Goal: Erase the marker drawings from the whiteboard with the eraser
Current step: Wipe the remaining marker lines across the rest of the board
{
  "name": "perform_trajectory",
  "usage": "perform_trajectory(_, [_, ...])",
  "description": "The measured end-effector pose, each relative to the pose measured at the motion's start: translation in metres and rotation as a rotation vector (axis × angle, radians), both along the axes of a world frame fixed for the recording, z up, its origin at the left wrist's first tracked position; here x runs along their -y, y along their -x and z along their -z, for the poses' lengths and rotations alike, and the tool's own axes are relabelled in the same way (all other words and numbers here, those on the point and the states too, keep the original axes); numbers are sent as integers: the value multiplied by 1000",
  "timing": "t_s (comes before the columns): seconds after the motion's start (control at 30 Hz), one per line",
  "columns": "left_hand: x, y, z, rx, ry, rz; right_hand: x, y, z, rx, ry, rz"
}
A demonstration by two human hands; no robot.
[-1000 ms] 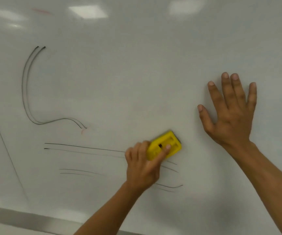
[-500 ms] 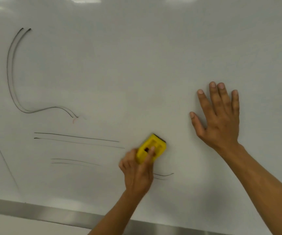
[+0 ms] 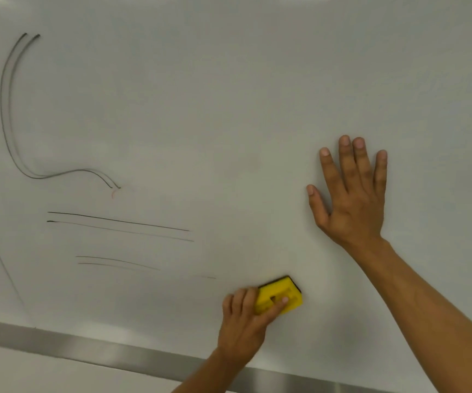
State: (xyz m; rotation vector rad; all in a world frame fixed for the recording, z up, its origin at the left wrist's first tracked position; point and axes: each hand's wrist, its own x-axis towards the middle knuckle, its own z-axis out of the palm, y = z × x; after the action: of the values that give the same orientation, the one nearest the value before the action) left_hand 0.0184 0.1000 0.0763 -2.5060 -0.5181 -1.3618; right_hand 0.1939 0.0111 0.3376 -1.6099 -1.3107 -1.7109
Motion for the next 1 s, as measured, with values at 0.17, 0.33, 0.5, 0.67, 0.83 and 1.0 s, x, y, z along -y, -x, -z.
perform_trajectory(0.17, [-2, 1, 18, -82, -119, -56, 3, -2, -1, -2, 15, -31])
perform_trajectory(0.33, [-7, 12, -7, 216, 161, -135, 3, -1, -2, 5, 10, -49])
perform_trajectory(0.5, [-17, 7, -51, 913, 1069, -423, 2, -1, 0, 5, 8, -41])
perform_trajectory(0.67, [14, -24, -65, 1115, 1313, -383, 0, -1, 1, 20, 0, -24])
perform_trajectory(0.83, [95, -79, -67, 901, 1296, -286, 0, 0, 0, 25, 6, -45])
perform_trajectory(1.0, [145, -112, -71, 732, 1200, -254, 4, -3, 0, 34, 31, -67])
